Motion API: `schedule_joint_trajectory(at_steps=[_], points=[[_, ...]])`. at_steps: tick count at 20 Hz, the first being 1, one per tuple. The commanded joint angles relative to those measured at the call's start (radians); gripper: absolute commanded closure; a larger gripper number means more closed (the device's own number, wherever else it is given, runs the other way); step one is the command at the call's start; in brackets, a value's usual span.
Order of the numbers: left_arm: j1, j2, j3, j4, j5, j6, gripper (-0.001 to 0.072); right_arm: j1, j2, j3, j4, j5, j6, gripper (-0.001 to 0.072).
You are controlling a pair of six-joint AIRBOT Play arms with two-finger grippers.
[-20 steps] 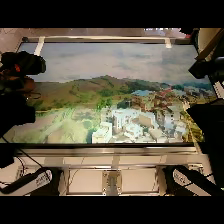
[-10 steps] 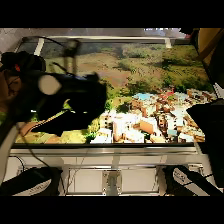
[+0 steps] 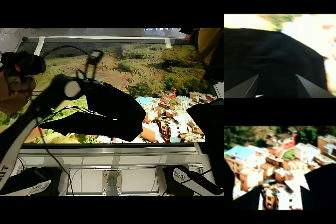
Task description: Fold the clothes and pants, and hang the long-sleeved shirts on hangers.
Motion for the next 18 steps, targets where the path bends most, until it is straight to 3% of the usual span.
schedule_joint_trajectory(at_steps=[1, 4, 7, 13, 18], points=[[0.225, 0.096, -0.001, 0.164, -0.225, -0.073, 0.0171, 0.087, -0.076, -0.120, 0.261, -0.196, -0.023, 0.0163], [0.407, 0.208, -0.085, 0.236, -0.393, -0.072, 0.0171, 0.285, -0.249, -0.153, 0.281, -0.354, -0.018, 0.0163], [0.550, 0.389, -0.277, 0.241, -0.406, -0.074, 0.0172, 0.459, -0.489, -0.060, 0.283, -0.472, -0.012, 0.0164], [0.798, 0.700, -0.607, 0.241, -0.426, -0.149, 0.0171, 0.543, -0.960, 0.494, 0.323, -0.298, 0.050, 0.0164], [0.871, 0.772, -0.703, 0.240, -0.438, -0.180, 0.0171, 0.539, -0.998, 0.386, 0.327, -0.241, 0.021, 0.0164]])
